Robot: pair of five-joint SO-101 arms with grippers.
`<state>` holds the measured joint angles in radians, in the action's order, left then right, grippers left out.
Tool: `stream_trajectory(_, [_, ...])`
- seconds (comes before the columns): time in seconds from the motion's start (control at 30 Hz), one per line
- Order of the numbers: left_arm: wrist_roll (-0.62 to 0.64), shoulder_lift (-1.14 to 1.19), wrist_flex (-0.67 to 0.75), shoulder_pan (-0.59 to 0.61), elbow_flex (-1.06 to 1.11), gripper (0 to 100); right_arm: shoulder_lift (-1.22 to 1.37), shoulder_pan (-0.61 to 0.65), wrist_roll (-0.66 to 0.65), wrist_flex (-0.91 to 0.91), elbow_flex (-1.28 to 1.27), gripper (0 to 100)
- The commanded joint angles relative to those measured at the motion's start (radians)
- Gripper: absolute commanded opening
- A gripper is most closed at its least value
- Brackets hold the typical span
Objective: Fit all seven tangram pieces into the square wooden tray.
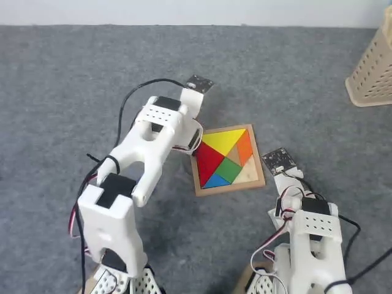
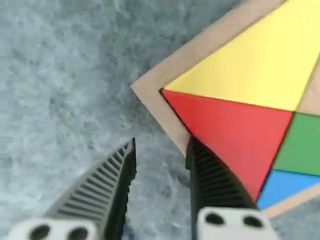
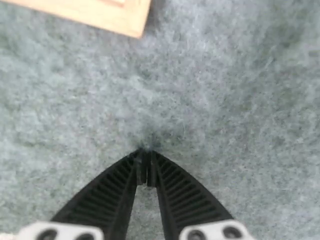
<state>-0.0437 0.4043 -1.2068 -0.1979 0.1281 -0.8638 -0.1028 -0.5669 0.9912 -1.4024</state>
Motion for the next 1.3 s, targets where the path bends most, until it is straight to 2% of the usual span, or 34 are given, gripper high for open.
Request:
stream_trajectory(0.0, [-0.002,-0.002,0.000,0.060,-0.012,15,-0.012,-0.015,-0.015,-0.012,0.000,0.6])
stream_trajectory(0.1, [-0.003,-0.081,-0.040,0.075,-0.024,15,-0.012,-0.015,-0.015,-0.012,0.000,0.6])
stream_trajectory(0.23, [-0.003,-0.298,-0.083,0.094,0.039,15,-0.012,-0.015,-0.015,-0.012,0.000,0.6])
stream_trajectory(0.33, [-0.011,-0.428,-0.051,0.181,0.160,15,-0.012,-0.010,-0.015,-0.012,0.003,0.6])
stream_trajectory(0.47, [-0.121,-0.529,-0.005,0.327,0.344,15,-0.012,0.013,-0.015,-0.019,0.023,0.6])
stream_trajectory(0.57, [-0.169,-0.589,0.048,0.466,0.456,15,-0.002,0.116,0.000,0.001,0.100,0.6])
stream_trajectory(0.73, [-0.265,-0.651,0.218,0.758,0.596,15,0.018,0.366,0.149,0.165,0.362,0.6])
stream_trajectory(0.93, [-0.391,-0.652,0.365,1.000,0.687,15,0.297,0.694,0.258,0.237,0.720,0.6])
stream_trajectory(1.03, [-0.434,-0.652,0.428,1.099,0.704,15,0.495,0.819,0.253,0.237,0.910,0.6])
stream_trajectory(1.13, [-0.483,-0.652,0.448,1.188,0.693,15,0.676,0.929,0.157,0.239,1.074,1.3])
stream_trajectory(1.27, [-0.517,-0.651,0.454,1.283,0.657,15,0.874,1.018,0.044,0.240,1.235,10.8])
